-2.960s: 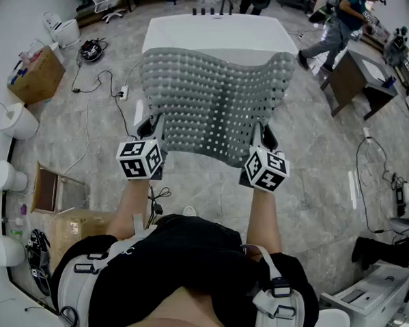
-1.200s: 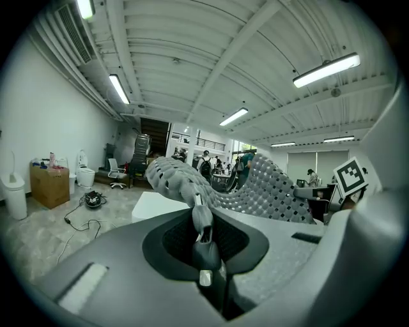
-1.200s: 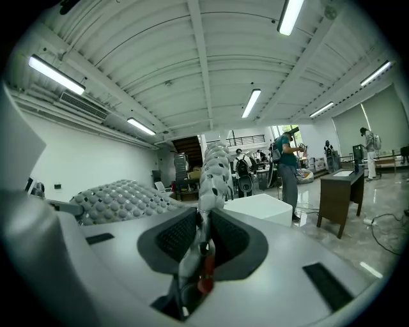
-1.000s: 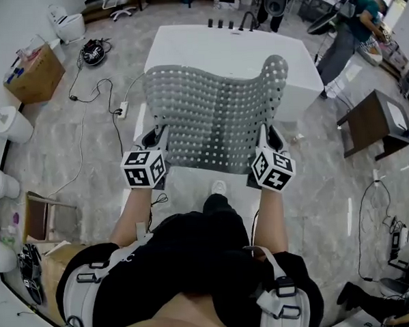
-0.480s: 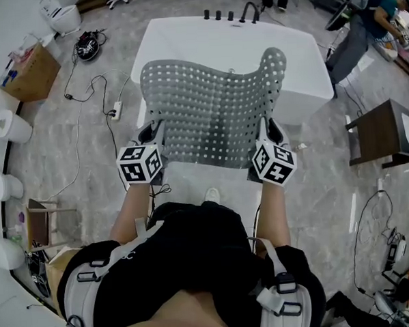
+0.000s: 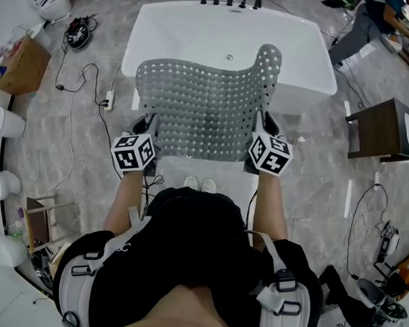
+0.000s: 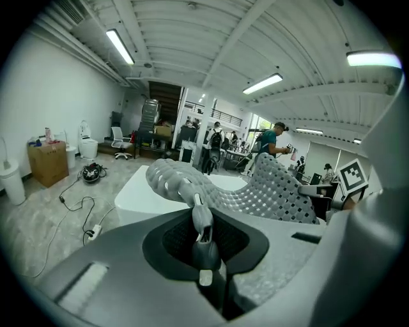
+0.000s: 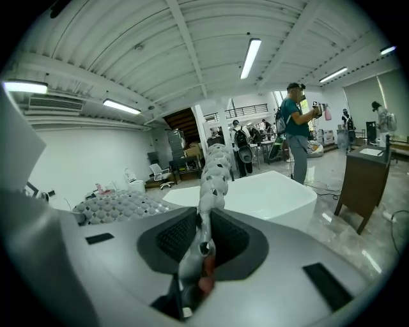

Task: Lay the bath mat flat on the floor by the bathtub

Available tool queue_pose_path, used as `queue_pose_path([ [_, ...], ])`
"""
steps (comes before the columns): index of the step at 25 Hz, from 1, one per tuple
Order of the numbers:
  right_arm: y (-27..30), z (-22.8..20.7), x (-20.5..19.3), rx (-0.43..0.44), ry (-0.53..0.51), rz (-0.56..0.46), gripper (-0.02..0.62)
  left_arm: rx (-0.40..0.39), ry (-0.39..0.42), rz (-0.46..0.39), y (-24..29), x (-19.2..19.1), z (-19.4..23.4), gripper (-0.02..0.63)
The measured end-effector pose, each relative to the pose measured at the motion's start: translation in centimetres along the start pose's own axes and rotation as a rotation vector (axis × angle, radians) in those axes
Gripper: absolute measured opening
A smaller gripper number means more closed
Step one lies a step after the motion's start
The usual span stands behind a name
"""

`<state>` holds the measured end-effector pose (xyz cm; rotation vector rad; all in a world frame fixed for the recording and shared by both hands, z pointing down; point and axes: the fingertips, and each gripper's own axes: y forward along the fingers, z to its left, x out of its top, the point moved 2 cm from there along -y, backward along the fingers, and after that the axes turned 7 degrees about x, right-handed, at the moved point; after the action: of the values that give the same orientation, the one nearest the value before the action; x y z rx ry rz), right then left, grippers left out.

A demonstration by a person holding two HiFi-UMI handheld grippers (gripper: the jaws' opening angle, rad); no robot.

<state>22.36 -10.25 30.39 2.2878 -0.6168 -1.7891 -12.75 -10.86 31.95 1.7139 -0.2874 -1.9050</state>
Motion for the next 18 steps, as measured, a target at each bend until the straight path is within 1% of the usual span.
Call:
queue_pose_path([
  [4,2.7,-1.2,-2.1,-0.01,-0.022,0.033,0.074,0.032,0.023,0.058,3.4,-1.8,1.2,0.049],
  [6,4.8,-2.3,-4.7,-0.017,-0.029,0.078,0.075,0.036,0.031,0.107,5.8,-3.9,1.8,0.049],
  [8,7.0,-4.1,-8.8,-0.027,-0.003,0.141,0.074,0.034,0.028,0.176,8.8,-7.8,2.6,0.049],
  [10,9.9,-6.3,-14.0,-0.039,0.016,0.187,0.074,0.033,0.021,0.236,12.8,-12.9,3.8,0.049],
  [12,13.8,-8.3,-20.7,-0.042,0.029,0.214,0.074,0.035,0.026,0.279,17.5,-18.9,5.9,0.049],
  [15,20.7,-11.6,-32.7,-0.035,0.037,0.252,0.074,0.044,0.032,0.329,25.1,-29.3,9.9,0.049],
  [18,28.5,-16.7,-43.7,-0.033,0.038,0.269,0.074,0.054,0.034,0.365,34.5,-40.5,13.3,0.051],
])
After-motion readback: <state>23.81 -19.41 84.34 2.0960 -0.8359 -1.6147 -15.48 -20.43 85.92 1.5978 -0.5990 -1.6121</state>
